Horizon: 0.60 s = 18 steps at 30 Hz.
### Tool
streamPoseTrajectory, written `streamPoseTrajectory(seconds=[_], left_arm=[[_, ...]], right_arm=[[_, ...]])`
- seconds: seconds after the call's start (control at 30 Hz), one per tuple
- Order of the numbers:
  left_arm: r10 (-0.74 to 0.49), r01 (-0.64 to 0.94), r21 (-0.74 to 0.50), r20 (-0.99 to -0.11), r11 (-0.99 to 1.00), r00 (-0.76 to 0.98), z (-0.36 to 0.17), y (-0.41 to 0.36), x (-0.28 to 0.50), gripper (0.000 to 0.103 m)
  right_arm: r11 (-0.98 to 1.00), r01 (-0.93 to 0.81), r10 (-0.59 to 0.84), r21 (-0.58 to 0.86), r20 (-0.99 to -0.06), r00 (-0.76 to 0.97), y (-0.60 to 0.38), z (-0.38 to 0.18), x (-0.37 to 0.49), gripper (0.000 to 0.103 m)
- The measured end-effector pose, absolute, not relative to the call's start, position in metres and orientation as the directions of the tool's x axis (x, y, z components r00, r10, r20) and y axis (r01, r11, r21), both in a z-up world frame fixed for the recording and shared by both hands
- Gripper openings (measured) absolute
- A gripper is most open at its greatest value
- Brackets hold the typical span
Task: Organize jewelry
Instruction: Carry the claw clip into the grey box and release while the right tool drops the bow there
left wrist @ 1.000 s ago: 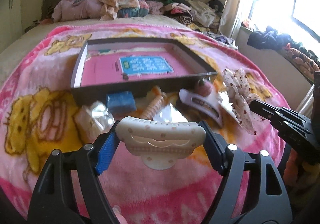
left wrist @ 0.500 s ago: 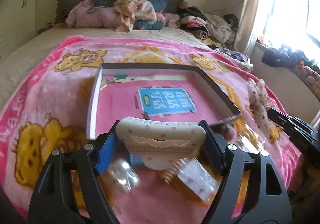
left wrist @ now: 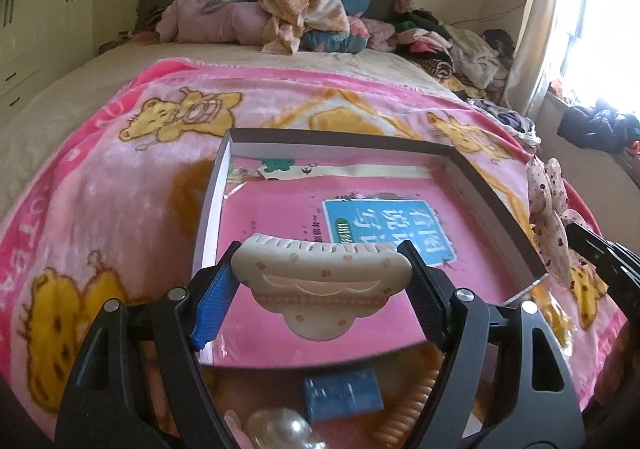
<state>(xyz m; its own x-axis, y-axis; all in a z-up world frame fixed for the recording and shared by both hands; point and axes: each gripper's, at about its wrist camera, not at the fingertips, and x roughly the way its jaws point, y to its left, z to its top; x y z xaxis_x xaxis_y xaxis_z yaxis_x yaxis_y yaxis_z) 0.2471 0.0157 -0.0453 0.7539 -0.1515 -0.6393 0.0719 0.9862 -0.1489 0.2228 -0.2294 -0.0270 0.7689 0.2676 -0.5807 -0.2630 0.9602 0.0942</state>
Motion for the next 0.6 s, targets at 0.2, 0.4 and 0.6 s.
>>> streamPoseTrajectory(seconds=[0.2, 0.4, 0.6], left_arm=[[-0.147, 0.068, -0.144, -0.657, 0.987, 0.739, -0.055, 0.018, 0.259, 0.068], [-0.156, 0.073, -0.150, -0.671, 0.986, 0.724, -0.060, 0.017, 0.264, 0.068], [-0.158, 0.084, -0.142, -0.673, 0.986, 0.722, -0.061, 0.014, 0.264, 0.068]], right_arm=[[0.958, -0.267, 0.272, 0.105, -0.628, 0.729, -0.221, -0.039, 0.253, 0.005], [0.960, -0.253, 0.263, 0.116, -0.679, 0.686, -0.219, -0.058, 0.276, 0.005], [0.962, -0.240, 0.259, 0.130, -0.712, 0.653, -0.218, -0.075, 0.280, 0.007]])
